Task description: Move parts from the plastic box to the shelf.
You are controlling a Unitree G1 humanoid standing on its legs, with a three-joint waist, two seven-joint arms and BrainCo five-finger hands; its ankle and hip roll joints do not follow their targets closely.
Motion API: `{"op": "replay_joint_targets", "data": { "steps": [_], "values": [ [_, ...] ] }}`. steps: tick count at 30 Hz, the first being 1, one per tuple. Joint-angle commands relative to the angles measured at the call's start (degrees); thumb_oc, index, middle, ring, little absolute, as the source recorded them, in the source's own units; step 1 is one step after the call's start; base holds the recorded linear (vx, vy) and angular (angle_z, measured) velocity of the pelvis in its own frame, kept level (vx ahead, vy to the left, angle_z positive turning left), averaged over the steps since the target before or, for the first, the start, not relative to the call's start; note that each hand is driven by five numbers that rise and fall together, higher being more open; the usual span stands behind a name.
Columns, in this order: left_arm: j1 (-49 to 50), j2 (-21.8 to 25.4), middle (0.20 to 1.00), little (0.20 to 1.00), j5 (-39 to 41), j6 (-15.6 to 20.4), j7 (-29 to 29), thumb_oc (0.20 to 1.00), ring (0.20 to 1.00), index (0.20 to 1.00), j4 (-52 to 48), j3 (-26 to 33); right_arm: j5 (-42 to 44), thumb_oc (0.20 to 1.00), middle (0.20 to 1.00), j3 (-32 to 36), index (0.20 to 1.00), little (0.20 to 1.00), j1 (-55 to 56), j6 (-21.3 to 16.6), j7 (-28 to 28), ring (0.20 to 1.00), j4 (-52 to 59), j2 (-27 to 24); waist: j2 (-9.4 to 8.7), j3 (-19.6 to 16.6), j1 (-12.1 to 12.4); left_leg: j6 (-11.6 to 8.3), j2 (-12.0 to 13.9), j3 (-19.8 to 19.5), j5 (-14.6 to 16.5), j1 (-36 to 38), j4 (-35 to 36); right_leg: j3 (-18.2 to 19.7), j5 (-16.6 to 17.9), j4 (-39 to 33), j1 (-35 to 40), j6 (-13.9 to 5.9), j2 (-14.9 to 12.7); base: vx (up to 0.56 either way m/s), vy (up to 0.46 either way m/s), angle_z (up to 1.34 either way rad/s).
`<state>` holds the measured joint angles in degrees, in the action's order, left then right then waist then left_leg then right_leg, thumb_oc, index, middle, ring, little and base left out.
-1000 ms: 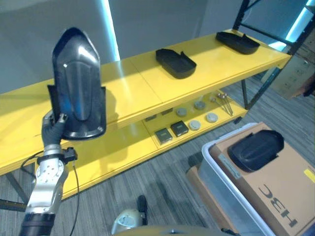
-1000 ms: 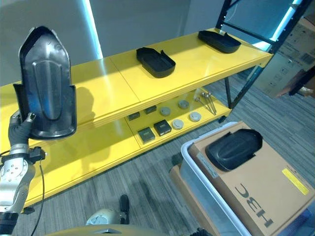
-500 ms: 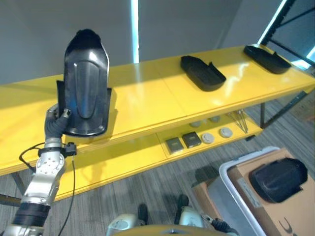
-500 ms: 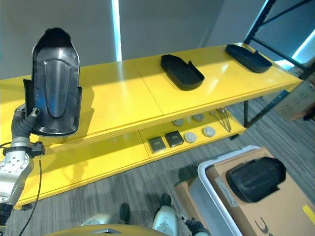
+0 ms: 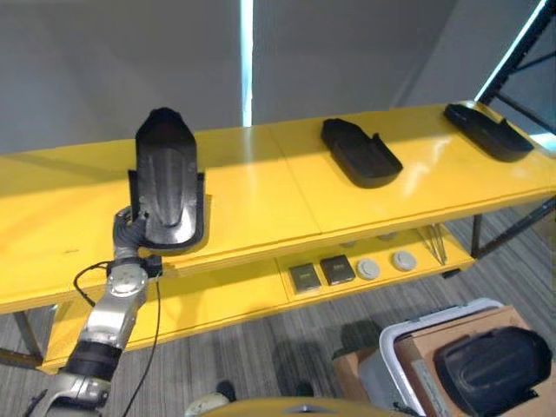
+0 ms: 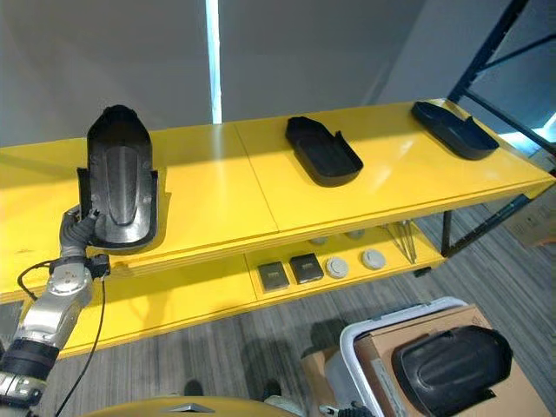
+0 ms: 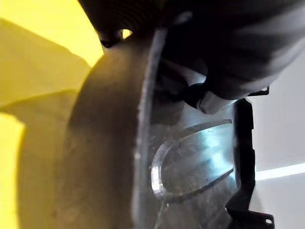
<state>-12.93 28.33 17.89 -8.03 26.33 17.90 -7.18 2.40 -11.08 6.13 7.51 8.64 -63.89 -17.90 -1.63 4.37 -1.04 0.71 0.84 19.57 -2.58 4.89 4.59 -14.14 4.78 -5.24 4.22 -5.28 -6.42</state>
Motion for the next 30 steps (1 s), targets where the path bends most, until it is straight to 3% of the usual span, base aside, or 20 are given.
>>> {"op": "replay_joint_targets", "data": {
  "steps": [1, 7, 16, 27, 28, 29, 30],
  "values": [
    [-9.6, 2.9, 0.200, 0.200, -1.1, 0.9, -0.6, 0.200, 0.200, 0.200, 3.0, 0.0, -3.2, 1.000, 1.000, -2.4, 1.000, 1.000, 0.6, 0.8, -1.8, 1.000, -1.4, -1.3, 2.04, -1.6, -1.1, -4.14, 6.9, -1.5, 3.5, 0.4, -0.6, 0.2, -3.2, 1.5, -1.8, -3.97, -1.1, 0.07, 0.039, -0.26],
    [-15.8, 4.3, 0.200, 0.200, 1.5, -4.3, 0.9, 0.200, 0.200, 0.200, 14.1, -3.0, -3.5, 1.000, 1.000, -4.9, 1.000, 1.000, 0.8, 0.2, -1.8, 1.000, -1.5, -1.0, 2.81, -2.1, -3.4, -3.89, 6.5, 0.1, 3.9, 1.4, -0.1, 1.5, -3.0, 1.1, -1.8, -4.44, -1.1, 0.04, 0.024, -0.10],
    [-21.9, 2.1, 0.200, 0.200, 3.7, -7.5, 3.7, 0.200, 0.200, 0.200, 29.5, -2.8, -5.0, 1.000, 1.000, -6.0, 1.000, 1.000, 0.3, -0.3, -2.3, 1.000, -2.7, -1.3, 2.79, -2.5, -5.9, -3.53, 6.3, 1.5, 4.6, 1.8, -0.2, 3.0, -3.5, 1.0, -2.1, -4.51, -0.8, 0.03, 0.006, -0.12],
    [-23.0, -0.3, 0.200, 0.200, 3.4, -7.6, 4.5, 0.200, 0.200, 0.200, 37.6, -2.7, -5.0, 1.000, 1.000, -7.9, 1.000, 1.000, -0.9, -1.0, -2.8, 1.000, -3.4, -0.8, 2.34, -2.6, -6.6, -3.53, 6.2, 1.9, 4.9, 2.1, -0.1, 3.4, -3.7, 0.6, -1.8, -4.38, -0.6, 0.00, 0.000, -0.02],
    [-23.1, -0.4, 0.498, 0.498, 2.2, -7.6, 4.1, 0.498, 0.498, 0.498, 37.6, -3.1, -5.1, 1.000, 1.000, -7.9, 1.000, 1.000, -0.9, -0.9, -2.9, 1.000, -3.3, -0.8, 2.33, -2.6, -6.6, -3.56, 6.3, 1.9, 4.9, 2.2, -0.1, 3.4, -3.8, 0.6, -1.7, -4.37, -0.6, 0.00, 0.000, 0.00],
    [-23.1, -0.4, 0.944, 0.944, 2.1, -7.5, 4.1, 0.944, 0.944, 0.944, 37.6, -3.1, -5.1, 1.000, 1.000, -8.0, 1.000, 1.000, -0.9, -0.9, -2.9, 1.000, -3.3, -0.8, 2.33, -2.6, -6.6, -3.57, 6.3, 1.9, 4.9, 2.2, -0.1, 3.4, -3.8, 0.6, -1.7, -4.37, -0.6, 0.00, 0.000, 0.00],
    [-23.3, -0.5, 1.000, 1.000, 1.6, -7.2, 4.8, 1.000, 1.000, 1.000, 37.2, -3.7, -5.1, 1.000, 1.000, -8.2, 1.000, 1.000, -1.1, -0.6, -3.0, 1.000, -3.2, -0.9, 2.36, -2.6, -6.6, -3.60, 6.2, 1.9, 4.9, 2.3, 0.0, 3.4, -3.8, 0.5, -1.6, -4.40, -0.6, 0.00, 0.000, 0.00]
  ]
}}
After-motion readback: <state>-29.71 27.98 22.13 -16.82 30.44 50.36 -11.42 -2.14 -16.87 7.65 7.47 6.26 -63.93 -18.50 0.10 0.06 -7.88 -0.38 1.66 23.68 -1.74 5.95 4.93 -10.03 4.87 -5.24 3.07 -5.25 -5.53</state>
